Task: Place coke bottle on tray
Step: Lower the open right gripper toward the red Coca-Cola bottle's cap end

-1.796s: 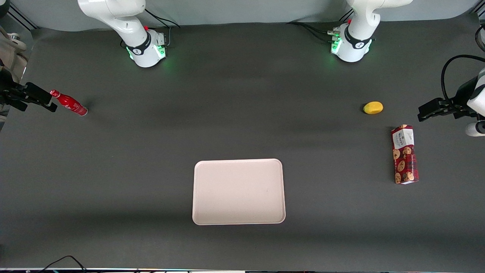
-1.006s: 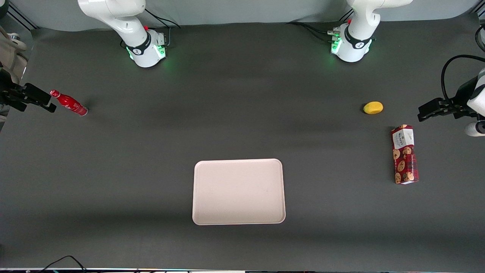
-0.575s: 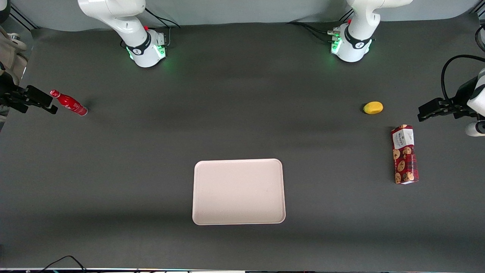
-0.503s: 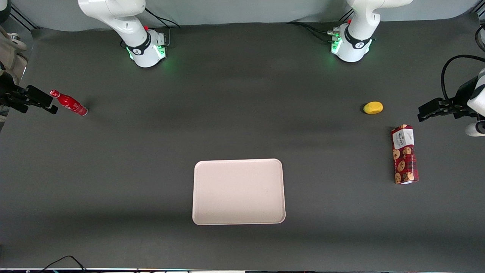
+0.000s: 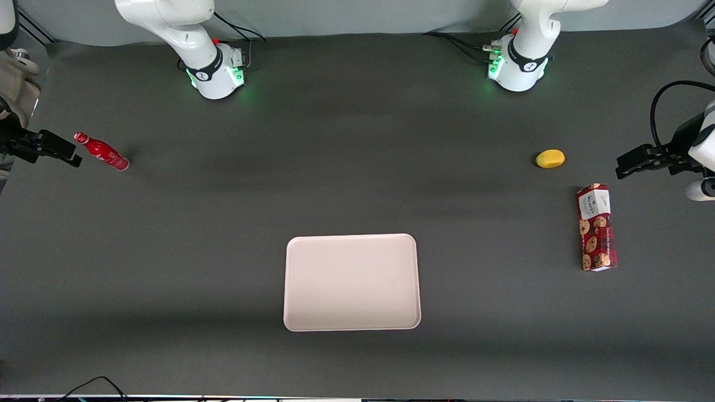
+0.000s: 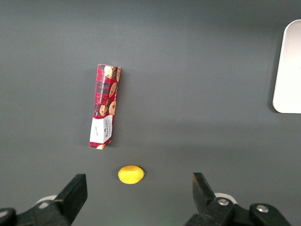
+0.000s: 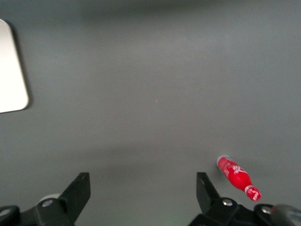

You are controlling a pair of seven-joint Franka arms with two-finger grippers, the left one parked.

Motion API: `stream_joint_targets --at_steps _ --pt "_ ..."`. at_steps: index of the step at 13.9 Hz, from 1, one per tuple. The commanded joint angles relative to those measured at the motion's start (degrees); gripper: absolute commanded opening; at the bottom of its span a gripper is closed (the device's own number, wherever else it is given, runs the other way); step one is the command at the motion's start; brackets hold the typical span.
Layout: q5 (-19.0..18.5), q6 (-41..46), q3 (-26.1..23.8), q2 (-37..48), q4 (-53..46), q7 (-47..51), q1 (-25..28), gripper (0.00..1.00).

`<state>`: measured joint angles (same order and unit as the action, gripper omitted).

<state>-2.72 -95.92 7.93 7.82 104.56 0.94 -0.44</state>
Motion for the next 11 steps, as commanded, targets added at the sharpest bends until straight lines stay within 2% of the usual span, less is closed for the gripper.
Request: stream_joint_targets --at_steps 1,2,3,6,9,11 --pt "-3.15 -6.78 0.07 10.86 14.57 -1.47 -2.97 1.00" --pt "-5.34 -10.47 2.07 14.90 20.19 -1.56 -2.90 1.00" --pt "-5.89 -11.99 5.22 17.55 23.73 -2.25 -2.55 1.00" --pt "-5.89 -12.70 14.98 18.19 26.56 -10.16 -2.19 1.00" --pt "-5.89 -21.64 23.42 19.07 35.25 -14.03 -2.19 1.00" --pt "-5.89 -25.17 24.41 19.16 38.25 -14.04 -2.98 1.00"
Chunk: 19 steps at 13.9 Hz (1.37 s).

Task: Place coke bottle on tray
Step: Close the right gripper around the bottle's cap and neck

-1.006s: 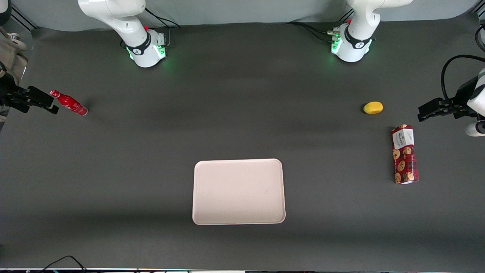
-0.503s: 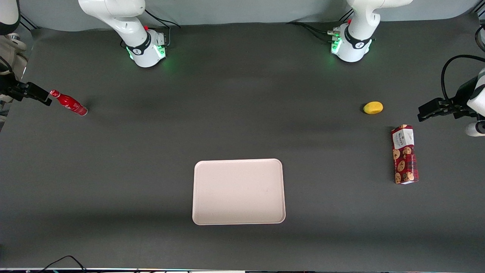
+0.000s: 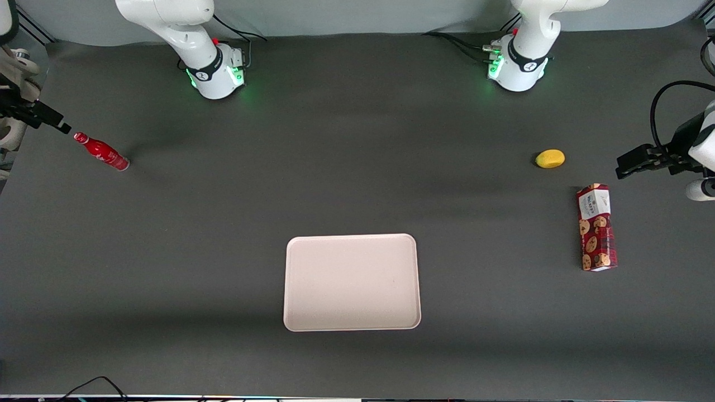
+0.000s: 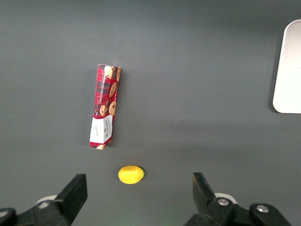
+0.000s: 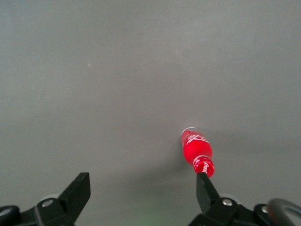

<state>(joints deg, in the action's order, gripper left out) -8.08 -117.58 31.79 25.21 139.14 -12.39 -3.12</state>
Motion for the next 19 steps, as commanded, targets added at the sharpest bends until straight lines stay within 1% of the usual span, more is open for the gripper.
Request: stream_joint_targets --at_steps 1,4,5,7,9,11,13,16,19 --pt "-0.54 -4.05 0.73 1.68 4.21 -0.71 -0.91 1.00" --pt "-0.62 -5.80 0.73 0.81 5.88 -0.71 -1.80 1.00" --pt "-1.41 -8.60 0.73 0.89 7.62 -0.71 -2.49 1.00" --pt "-4.65 -15.89 1.25 0.54 11.32 -0.79 -4.51 1.00" --pt "-5.80 -16.36 2.57 -1.12 11.33 -0.88 -4.61 1.00" --pt "-6.07 -18.55 4.24 -2.88 11.51 -1.40 -4.52 1.00" --pt "-6.07 -20.57 7.21 -4.82 11.42 -5.35 -4.35 1.00" --pt "-6.07 -22.16 8.98 -6.75 11.42 -6.85 -4.00 1.00" --pt "-5.99 -23.12 9.08 -7.98 11.69 -6.77 -3.91 1.00"
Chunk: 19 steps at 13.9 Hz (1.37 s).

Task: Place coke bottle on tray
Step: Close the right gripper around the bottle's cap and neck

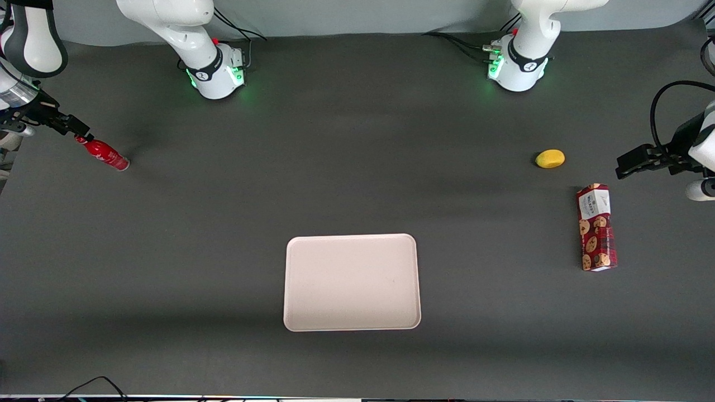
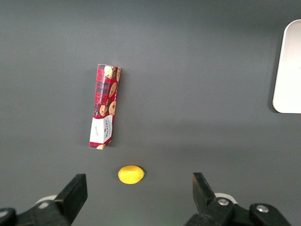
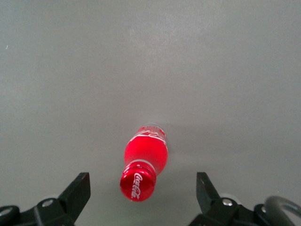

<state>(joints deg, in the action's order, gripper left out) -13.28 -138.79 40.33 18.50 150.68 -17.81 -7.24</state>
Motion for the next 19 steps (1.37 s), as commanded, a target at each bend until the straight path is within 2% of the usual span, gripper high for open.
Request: stream_joint_targets --at_steps 1,8,11,13,15,16,17,19 --pt "-0.79 -2.36 0.62 -1.71 0.32 -1.35 0.21 1.00" --pt "-0.52 -2.80 2.03 -1.89 1.28 -1.35 0.30 1.00" --pt "-0.52 -2.19 2.03 -1.98 1.28 -1.35 0.30 0.82" --pt "-0.52 -2.10 2.03 -1.89 1.20 -1.35 0.30 0.54" --pt "-0.52 -2.10 2.03 -1.98 1.20 -1.35 0.30 0.19" --pt "-0.52 -1.66 2.03 -1.89 1.11 -1.35 0.30 0.08" --pt "-0.44 -0.70 2.03 -1.89 0.94 -1.35 0.38 0.00" --pt "-0.44 -0.43 2.03 -1.89 0.85 -1.35 0.65 0.00"
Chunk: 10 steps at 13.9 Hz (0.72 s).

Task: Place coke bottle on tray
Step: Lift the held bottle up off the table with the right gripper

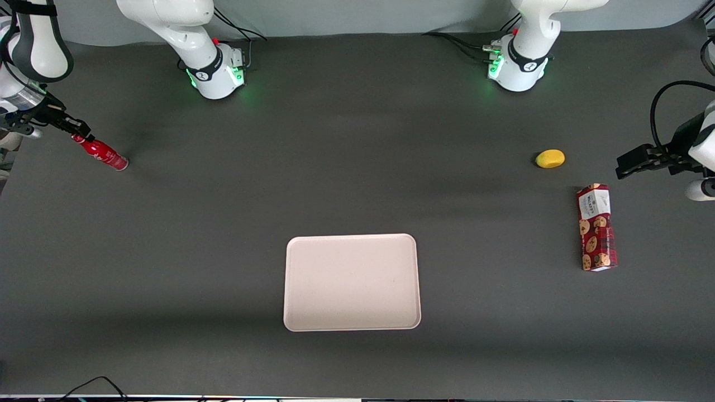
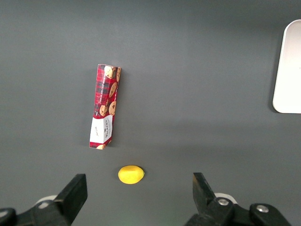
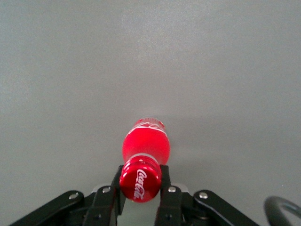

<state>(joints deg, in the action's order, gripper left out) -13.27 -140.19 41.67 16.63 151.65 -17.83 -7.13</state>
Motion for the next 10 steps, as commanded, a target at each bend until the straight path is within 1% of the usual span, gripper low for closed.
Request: stream_joint_targets --at_steps 1,5,10 --pt "-0.44 0.97 0.69 -0.01 -0.13 -1.33 0.54 0.00" --pt "-0.44 2.10 0.60 -0.01 -0.65 -1.24 1.32 0.00" --pt "-0.18 18.17 0.34 0.07 -12.32 -0.71 7.12 0.00"
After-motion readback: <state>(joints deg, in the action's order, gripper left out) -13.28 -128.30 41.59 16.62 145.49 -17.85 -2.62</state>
